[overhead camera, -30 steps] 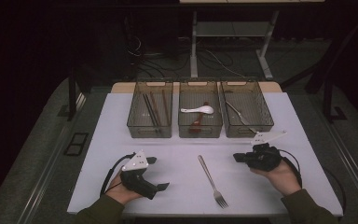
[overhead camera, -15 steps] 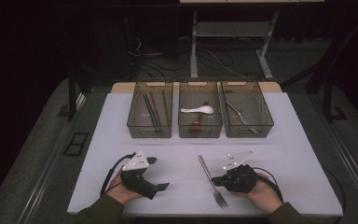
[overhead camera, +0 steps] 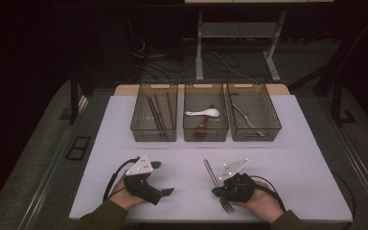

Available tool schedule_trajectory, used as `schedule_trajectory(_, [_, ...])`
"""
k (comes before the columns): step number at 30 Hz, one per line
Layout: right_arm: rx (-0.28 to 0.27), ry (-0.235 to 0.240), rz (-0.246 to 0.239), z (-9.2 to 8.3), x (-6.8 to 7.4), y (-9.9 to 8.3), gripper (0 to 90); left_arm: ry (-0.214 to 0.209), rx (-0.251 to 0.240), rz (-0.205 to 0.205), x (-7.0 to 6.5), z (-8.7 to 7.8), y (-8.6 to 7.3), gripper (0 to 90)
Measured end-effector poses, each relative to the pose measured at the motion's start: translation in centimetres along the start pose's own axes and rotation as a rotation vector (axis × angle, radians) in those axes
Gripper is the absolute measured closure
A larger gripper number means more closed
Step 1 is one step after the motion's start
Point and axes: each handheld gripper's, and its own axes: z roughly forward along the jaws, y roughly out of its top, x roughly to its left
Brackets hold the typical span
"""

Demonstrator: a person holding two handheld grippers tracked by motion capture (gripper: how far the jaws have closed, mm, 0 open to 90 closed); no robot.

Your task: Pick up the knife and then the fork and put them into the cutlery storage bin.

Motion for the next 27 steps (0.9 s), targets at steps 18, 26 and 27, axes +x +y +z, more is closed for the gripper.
schedule_trajectory(18, [0.045,-0.193,0.066,-2.5,-4.0,-1.8,90.0,0.001,-0.003,0.000,-0.1,0.0,0.0,0.0])
schedule_trajectory(26, [0.048,-0.154,0.089,-3.3,-4.7,-1.5,89.7,0.000,-0.001,0.001,-0.1,0.0,0.0,0.0])
schedule_trajectory(27, [0.050,-0.149,0.089,-3.6,-4.8,-1.3,86.5,0.000,-0.003,0.001,-0.1,0.0,0.0,0.0])
